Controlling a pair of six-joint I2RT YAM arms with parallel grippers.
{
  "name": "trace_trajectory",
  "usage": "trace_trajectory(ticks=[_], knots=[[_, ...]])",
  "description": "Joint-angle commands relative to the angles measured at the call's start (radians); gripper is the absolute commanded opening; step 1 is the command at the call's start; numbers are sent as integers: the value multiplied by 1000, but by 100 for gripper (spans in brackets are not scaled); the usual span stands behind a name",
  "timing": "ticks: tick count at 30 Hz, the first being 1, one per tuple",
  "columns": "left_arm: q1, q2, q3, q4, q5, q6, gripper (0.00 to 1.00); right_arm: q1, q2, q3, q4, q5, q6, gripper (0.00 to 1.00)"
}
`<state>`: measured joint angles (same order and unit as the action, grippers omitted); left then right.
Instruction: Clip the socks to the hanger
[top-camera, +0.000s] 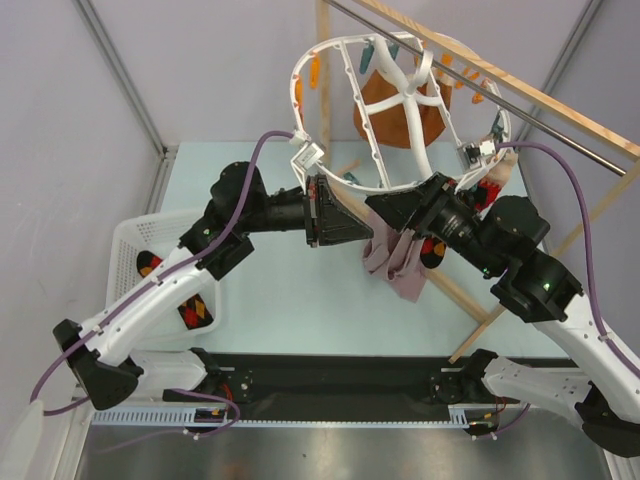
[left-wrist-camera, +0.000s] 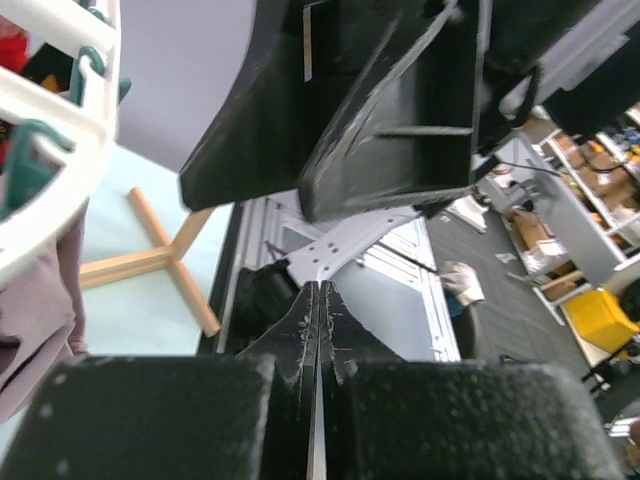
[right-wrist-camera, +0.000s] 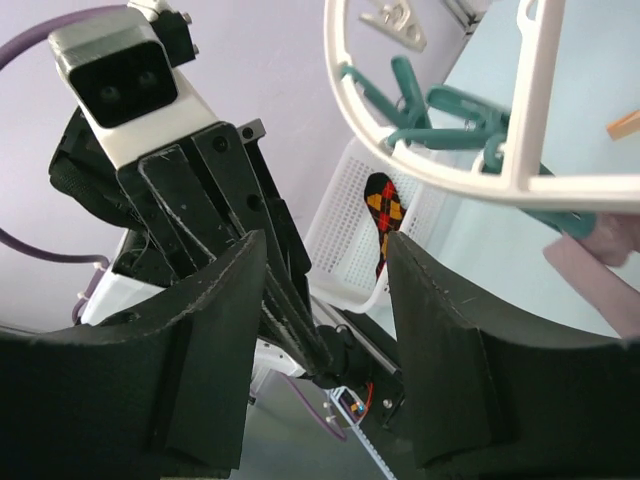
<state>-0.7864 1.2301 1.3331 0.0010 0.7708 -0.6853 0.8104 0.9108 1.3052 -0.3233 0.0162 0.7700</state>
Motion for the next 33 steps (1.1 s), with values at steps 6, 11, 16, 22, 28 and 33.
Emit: trace_trajectory(ticks=[6, 11, 16, 22, 28, 33], knots=[[9, -128, -23, -194, -233, 206, 16, 6, -15, -14, 3, 129, -75, 56], [9, -254, -103, -239, -448, 329, 33, 4, -18, -29, -22, 212, -139, 57], [12, -409, -248, -170, -651, 423, 55, 1, -20, -40, -33, 278, -201, 58], [88, -411, -330, -60, -616, 500, 66, -48, -32, -44, -42, 278, -213, 59], [226, -362, -465, 210, -395, 391, 77, -109, -58, -52, -66, 243, -207, 60], [334, -294, -529, 440, -230, 328, 77, -178, -72, -47, -89, 205, -210, 61]])
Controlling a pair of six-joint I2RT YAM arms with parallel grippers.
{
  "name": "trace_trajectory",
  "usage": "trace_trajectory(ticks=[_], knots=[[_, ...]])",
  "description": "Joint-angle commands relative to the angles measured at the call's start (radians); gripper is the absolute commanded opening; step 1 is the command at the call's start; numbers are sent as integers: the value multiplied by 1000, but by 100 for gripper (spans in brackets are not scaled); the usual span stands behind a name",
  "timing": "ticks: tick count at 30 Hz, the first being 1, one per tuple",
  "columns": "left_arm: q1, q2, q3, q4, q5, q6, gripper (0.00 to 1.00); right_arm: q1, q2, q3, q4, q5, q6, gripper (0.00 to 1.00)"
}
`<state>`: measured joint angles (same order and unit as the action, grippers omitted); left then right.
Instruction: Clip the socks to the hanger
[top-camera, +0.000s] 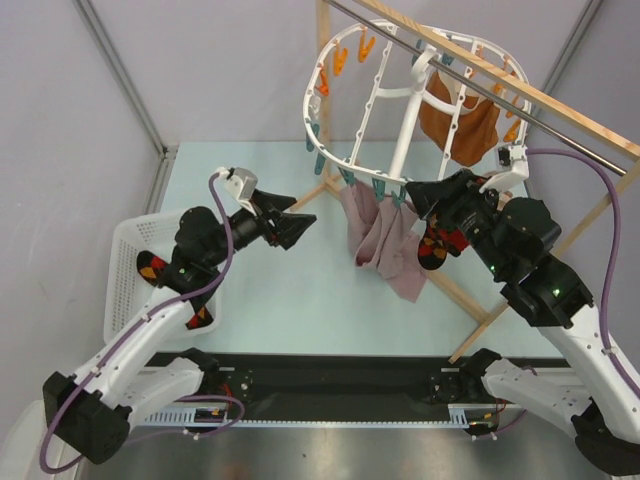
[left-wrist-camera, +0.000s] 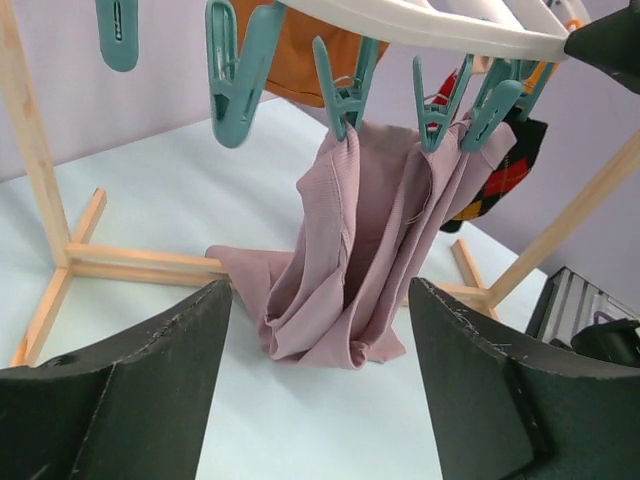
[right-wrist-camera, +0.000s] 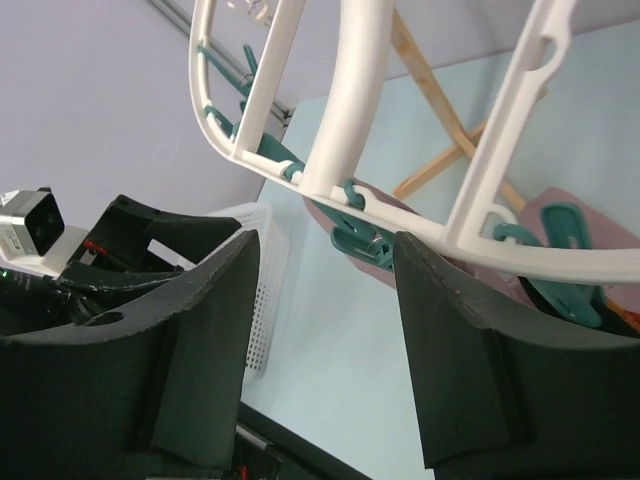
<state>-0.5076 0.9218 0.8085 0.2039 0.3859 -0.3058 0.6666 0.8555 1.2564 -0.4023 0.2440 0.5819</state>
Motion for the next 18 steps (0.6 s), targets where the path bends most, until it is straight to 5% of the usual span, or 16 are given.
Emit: trace_trajectory(ticks=[1, 7, 18], knots=[[72, 28, -3, 262, 181, -64, 77, -45, -18, 3, -16, -38, -22, 61], [112, 178, 83, 321, 393, -20, 80, -137, -19, -3, -26, -126, -7, 61], [127, 368, 192, 482, 577, 24, 78, -177, -26, 8, -27, -202, 7, 61]])
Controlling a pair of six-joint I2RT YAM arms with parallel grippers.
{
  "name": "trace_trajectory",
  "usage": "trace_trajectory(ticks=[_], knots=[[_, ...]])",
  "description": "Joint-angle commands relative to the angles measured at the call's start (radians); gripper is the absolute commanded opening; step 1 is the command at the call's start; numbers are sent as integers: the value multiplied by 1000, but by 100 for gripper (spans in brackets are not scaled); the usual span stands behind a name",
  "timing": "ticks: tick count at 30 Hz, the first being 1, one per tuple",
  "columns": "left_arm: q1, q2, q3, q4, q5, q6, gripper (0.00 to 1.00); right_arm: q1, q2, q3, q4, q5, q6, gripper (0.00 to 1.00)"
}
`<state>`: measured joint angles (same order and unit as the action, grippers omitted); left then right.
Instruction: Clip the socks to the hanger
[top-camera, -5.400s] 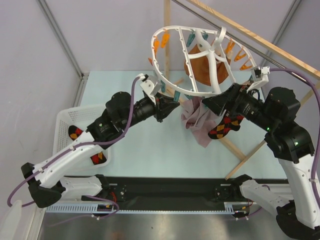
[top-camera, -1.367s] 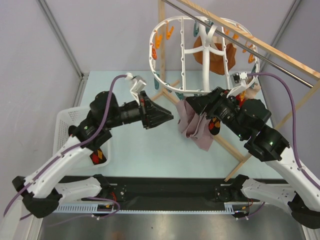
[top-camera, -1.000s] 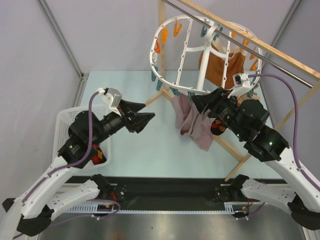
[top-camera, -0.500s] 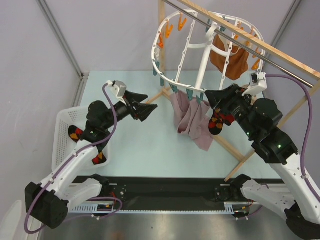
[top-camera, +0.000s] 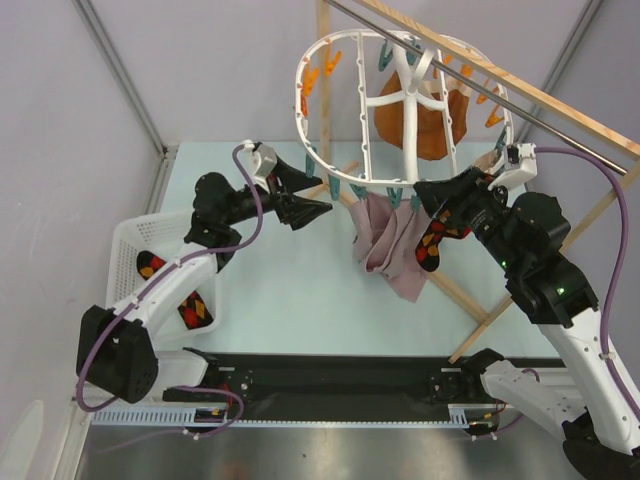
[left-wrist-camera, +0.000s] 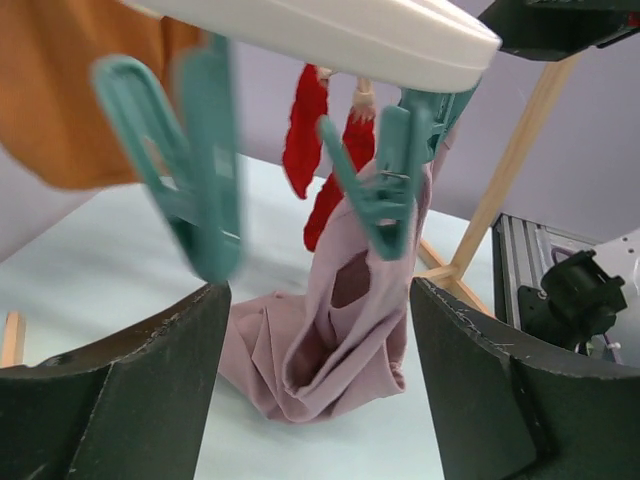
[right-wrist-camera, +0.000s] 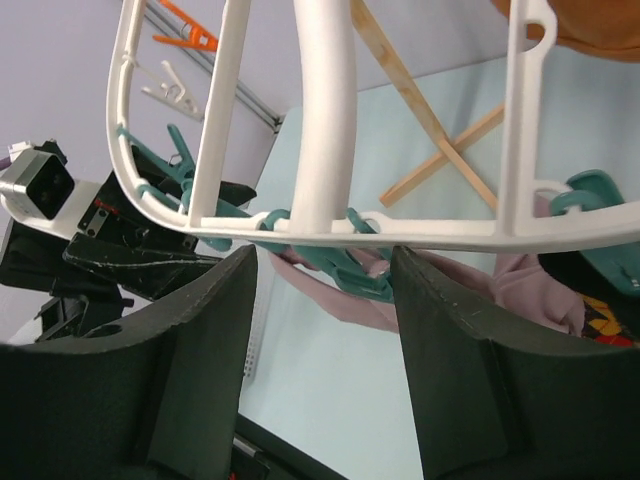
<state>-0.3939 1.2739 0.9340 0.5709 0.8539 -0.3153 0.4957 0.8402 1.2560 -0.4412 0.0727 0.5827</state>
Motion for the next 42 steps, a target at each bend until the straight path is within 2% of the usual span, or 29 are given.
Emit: trace_trajectory(ticks=[1, 4, 5, 9, 10, 14, 18, 19, 20, 22, 25, 29, 35, 38, 42], knots=[[13, 34, 74, 136, 119, 21, 78, -8, -10, 10, 9, -31, 8, 61], [13, 62, 111, 179, 164, 9, 78, -6, -10, 11, 12, -33, 9, 61], [13, 86, 120, 211, 187, -43, 78, -6, -9, 13, 10, -33, 9, 61], [13, 163, 120, 571, 316, -273, 76, -8, -7, 19, 10, -36, 11, 61], [13, 176, 115, 636, 326, -354, 75, -6, -6, 20, 10, -39, 12, 61], [1, 217, 74, 829, 349, -485, 74, -8, -3, 22, 9, -40, 11, 61], [-29, 217, 49, 798, 309, -443, 73, -8, 0, 28, -2, -44, 9, 61], [-37, 202, 48, 753, 291, -364, 73, -8, -1, 29, -4, -45, 12, 61], [-54, 190, 43, 636, 255, -320, 73, -6, -3, 29, -5, -45, 12, 61], [-72, 170, 31, 577, 217, -237, 74, -8, -4, 31, -8, -44, 14, 61], [-105, 176, 57, 482, 197, -203, 74, -8, -4, 39, -17, -40, 13, 61], [-112, 226, 68, 630, 208, -306, 73, -8, -6, 42, -17, -42, 11, 61], [-118, 263, 85, 733, 208, -413, 69, -8, -12, 45, -21, -42, 11, 60], [-120, 288, 95, 800, 212, -481, 64, -8, -15, 45, -25, -40, 9, 61], [-117, 291, 88, 811, 203, -495, 57, -8, -13, 45, -28, -39, 9, 61]])
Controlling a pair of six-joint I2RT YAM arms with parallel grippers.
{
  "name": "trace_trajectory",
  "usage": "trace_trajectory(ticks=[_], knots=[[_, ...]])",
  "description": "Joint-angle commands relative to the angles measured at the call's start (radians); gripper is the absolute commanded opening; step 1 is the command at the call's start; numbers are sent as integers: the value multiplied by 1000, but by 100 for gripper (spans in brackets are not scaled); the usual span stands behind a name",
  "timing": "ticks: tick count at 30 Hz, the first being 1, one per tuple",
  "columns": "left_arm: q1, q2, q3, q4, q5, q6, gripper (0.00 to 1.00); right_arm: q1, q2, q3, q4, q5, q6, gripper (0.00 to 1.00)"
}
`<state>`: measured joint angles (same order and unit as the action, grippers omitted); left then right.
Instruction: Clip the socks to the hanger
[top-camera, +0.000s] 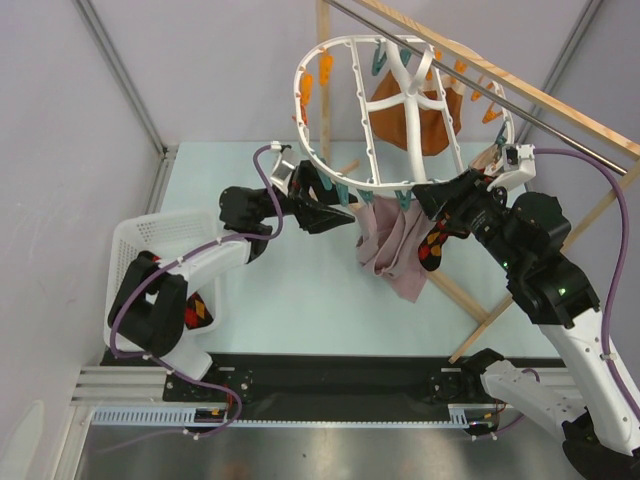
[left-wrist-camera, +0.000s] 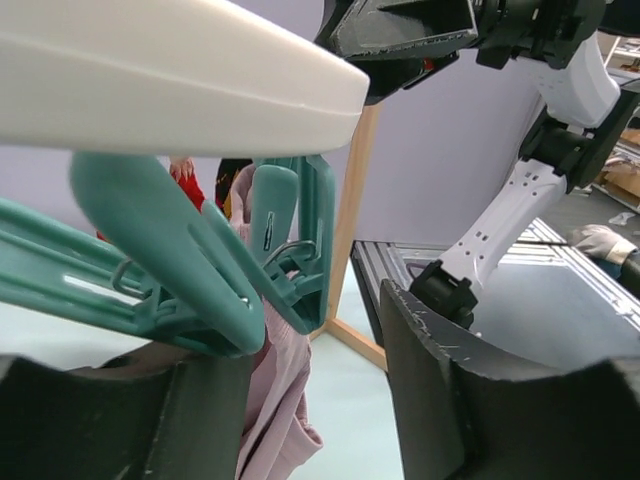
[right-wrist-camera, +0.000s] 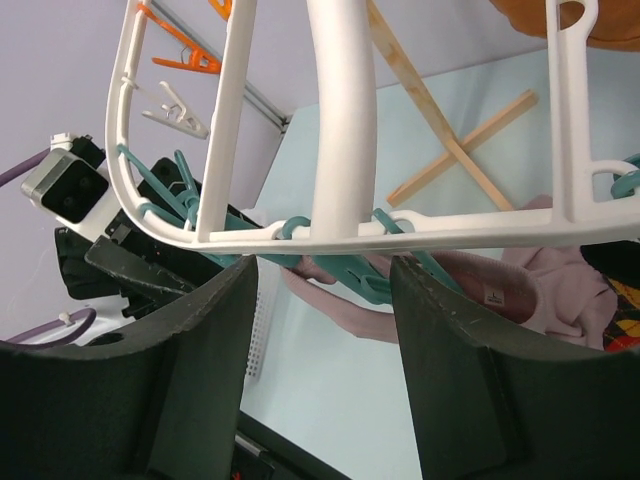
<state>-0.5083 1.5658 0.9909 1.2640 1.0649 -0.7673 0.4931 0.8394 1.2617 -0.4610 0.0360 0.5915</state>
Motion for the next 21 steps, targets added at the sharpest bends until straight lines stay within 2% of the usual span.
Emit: trace_trajectory(ticks=[1, 7, 18, 21], knots=[[-2, 0, 31, 120, -9, -49, 55, -5, -14, 41, -10, -2, -1, 61], [13, 19, 40, 216, -3, -144, 47, -5, -14, 42, -11, -1, -2, 60], [44, 85, 66, 445, -28, -361, 43, -5, -5, 42, -7, -7, 4, 60], [39, 86, 77, 452, -23, -363, 44, -5, -3, 45, -7, -8, 4, 60]])
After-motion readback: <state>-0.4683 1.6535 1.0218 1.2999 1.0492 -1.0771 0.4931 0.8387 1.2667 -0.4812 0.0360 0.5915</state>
